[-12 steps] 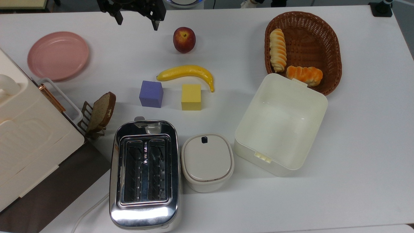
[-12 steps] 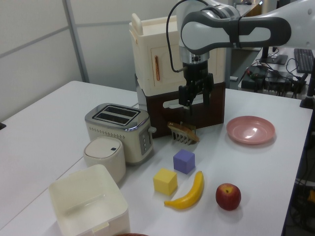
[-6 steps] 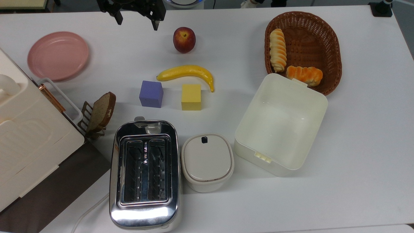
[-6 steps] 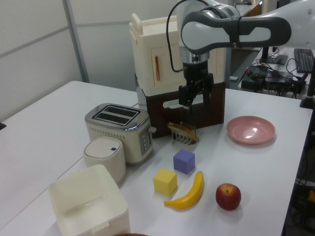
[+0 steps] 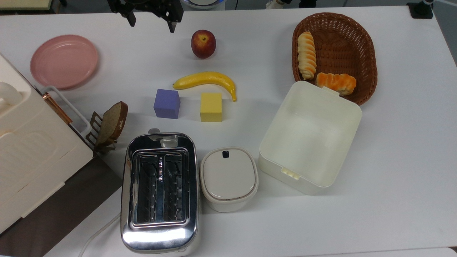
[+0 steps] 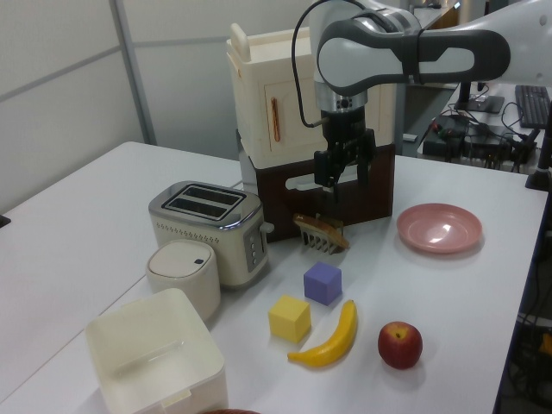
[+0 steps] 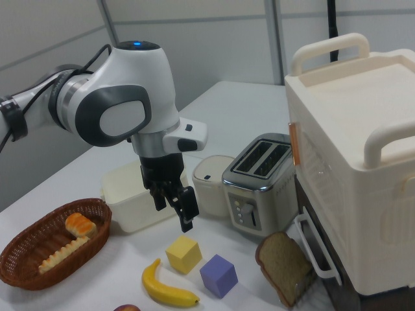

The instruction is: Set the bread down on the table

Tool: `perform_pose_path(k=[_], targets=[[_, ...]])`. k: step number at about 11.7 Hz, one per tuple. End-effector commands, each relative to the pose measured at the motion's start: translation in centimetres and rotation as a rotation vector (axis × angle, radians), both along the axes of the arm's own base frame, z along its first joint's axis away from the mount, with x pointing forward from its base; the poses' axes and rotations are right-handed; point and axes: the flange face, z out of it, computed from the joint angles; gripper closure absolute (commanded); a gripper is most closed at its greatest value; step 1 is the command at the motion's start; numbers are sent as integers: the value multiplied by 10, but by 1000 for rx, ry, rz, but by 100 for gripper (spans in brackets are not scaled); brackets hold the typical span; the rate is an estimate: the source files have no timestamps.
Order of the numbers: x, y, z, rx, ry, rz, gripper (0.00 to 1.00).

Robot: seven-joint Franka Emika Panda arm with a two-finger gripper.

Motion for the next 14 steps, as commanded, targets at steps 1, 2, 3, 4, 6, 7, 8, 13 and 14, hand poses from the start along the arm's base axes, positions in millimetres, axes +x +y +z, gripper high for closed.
perform_pose_path(k=[1,2,3,4,6,7,8,13,14], targets=[[-7,3,7,27,14,12,0],[-7,4,6,27,17,14,0],[-7,2,6,27,17,11,0],[-7,3,6,27,18,12,0],[-7,5,3,29,29,15,0],[-6,9,0,29,34,24,0],[-6,10,-2,30,38,26,0],[-6,27,-22,24,67,62,0],[-6,27,-22,25,65,65,0]])
